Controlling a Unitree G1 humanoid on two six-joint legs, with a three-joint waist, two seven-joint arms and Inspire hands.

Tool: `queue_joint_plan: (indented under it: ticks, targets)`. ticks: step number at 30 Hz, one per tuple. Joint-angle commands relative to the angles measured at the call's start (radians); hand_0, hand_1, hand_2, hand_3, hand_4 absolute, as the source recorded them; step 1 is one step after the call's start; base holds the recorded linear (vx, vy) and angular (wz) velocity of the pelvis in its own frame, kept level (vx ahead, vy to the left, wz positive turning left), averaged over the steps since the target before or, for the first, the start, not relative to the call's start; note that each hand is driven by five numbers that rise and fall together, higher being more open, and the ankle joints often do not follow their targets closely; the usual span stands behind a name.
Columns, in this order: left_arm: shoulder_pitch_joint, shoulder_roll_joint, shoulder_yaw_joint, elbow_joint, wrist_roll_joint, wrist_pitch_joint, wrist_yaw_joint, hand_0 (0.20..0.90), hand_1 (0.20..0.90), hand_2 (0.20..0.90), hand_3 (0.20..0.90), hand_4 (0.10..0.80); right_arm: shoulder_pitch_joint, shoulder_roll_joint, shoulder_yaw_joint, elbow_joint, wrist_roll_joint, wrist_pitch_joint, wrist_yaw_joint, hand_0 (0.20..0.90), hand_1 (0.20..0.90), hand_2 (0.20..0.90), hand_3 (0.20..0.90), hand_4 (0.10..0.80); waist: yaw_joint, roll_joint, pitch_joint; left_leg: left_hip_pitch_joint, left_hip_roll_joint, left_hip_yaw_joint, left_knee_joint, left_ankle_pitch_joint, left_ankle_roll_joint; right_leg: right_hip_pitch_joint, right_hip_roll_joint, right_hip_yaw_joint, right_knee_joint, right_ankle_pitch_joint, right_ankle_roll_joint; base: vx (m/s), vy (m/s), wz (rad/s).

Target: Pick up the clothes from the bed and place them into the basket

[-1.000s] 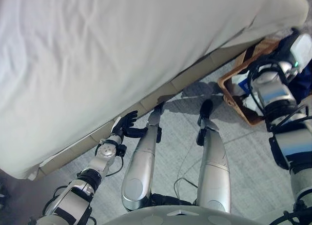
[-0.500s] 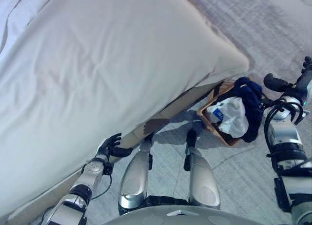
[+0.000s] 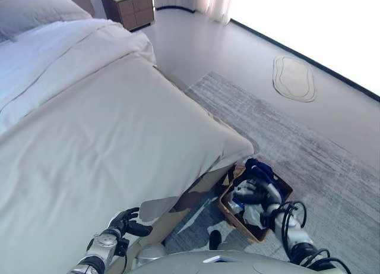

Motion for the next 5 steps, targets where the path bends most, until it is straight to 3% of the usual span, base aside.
queue_joint_plan:
  ticks: [1,5]
  targets:
    - [-0.029,-0.033,-0.013,0.07,0.007,-0.047,-0.051,0.9,0.9,0.9,0.9,0.8,-0.007,-0.023,0.034,0.064,-0.095,-0.022,0.011,0.9,0.9,0.9,0.9,0.8,-0.004,0.032,-0.028,-0.027,-0.046,-0.001,0.111,-0.139,0.069,-0.037,0.021,-0.042,0.112,-0.037,0.0,0.032,-0.002,-0.08]
    - [-0.034,-0.045,-0.025,0.08,0.033,-0.045,-0.067,0.9,0.9,0.9,0.9,0.8,0.012,0.007,0.055,0.121,-0.134,0.009,0.06,0.9,0.9,0.9,0.9,0.8,-0.009,0.037,-0.034,-0.009,-0.048,-0.009,0.106,-0.142,0.074,-0.025,0.025,-0.035,0.119,-0.048,-0.005,0.018,-0.003,-0.03]
